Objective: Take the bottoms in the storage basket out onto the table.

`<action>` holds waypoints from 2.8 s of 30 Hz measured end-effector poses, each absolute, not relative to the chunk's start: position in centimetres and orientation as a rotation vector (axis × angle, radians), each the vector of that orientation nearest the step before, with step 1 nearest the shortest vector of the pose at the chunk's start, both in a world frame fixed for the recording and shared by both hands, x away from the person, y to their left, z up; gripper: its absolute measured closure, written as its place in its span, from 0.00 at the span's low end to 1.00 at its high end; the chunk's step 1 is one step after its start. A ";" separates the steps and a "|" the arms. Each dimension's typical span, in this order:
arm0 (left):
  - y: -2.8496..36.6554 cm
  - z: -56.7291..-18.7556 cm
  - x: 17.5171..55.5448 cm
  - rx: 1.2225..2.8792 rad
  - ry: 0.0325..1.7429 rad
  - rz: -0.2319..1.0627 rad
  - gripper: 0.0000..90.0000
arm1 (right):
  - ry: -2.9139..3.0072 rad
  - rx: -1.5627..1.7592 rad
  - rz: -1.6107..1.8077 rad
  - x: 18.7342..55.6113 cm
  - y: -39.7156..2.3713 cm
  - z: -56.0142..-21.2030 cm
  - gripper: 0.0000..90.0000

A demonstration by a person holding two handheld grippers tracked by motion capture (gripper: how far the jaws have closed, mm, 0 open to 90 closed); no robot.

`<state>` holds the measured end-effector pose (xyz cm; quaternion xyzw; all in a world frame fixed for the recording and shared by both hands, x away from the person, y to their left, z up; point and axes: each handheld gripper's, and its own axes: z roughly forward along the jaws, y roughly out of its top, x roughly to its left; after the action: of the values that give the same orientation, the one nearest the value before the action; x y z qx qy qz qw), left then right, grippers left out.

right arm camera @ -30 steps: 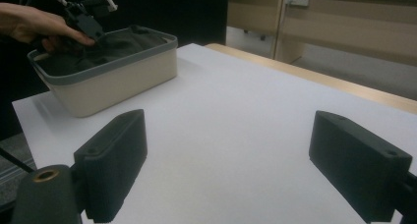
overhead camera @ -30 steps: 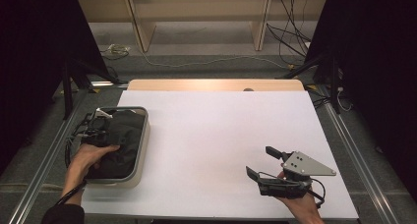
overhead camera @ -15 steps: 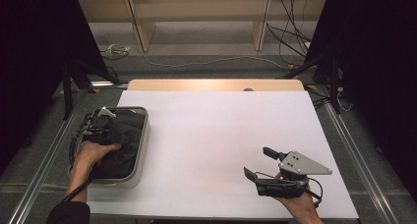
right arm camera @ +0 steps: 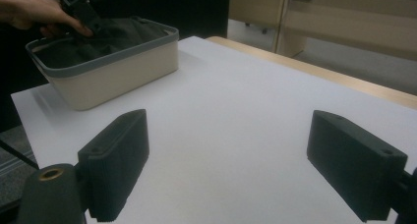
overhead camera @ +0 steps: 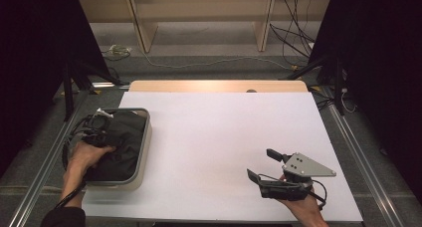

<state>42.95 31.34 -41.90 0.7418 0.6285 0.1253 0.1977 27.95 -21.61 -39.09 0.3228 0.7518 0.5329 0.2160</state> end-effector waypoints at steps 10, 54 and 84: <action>33.1 -41.6 42.3 1.915 1.689 0.254 0.65 | 2.084 0.897 1.480 28.1 -21.6 -39.1 0.19; 36.9 -34.0 39.0 1.278 1.247 0.007 0.77 | 2.040 0.939 1.479 28.2 -22.4 -38.8 0.20; 31.2 -30.4 38.9 1.213 1.032 -0.104 0.76 | 2.045 0.938 1.472 28.2 -22.5 -38.9 0.20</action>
<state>38.86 31.16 -30.35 0.5441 0.4631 -0.0465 0.6981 28.18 -22.52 -38.91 0.3400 0.7412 0.5335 0.2246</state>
